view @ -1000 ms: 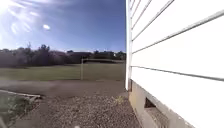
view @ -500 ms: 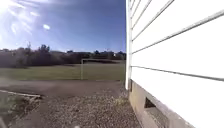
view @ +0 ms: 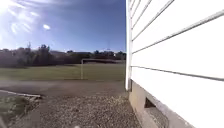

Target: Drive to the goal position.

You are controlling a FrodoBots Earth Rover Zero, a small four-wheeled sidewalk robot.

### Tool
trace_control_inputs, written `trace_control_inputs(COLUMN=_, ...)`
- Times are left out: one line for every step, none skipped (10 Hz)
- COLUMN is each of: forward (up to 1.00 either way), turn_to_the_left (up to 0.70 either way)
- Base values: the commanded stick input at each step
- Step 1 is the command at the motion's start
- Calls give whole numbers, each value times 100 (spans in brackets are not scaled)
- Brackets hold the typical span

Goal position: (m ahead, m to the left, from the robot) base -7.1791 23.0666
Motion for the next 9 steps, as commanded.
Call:
trace_control_inputs(forward=5, turn_to_the_left=0)
trace_control_inputs(forward=5, turn_to_the_left=0)
trace_control_inputs(forward=5, turn_to_the_left=0)
trace_control_inputs(forward=5, turn_to_the_left=0)
trace_control_inputs(forward=5, turn_to_the_left=0)
trace_control_inputs(forward=5, turn_to_the_left=0)
trace_control_inputs(forward=5, turn_to_the_left=0)
trace_control_inputs(forward=5, turn_to_the_left=0)
trace_control_inputs(forward=5, turn_to_the_left=0)
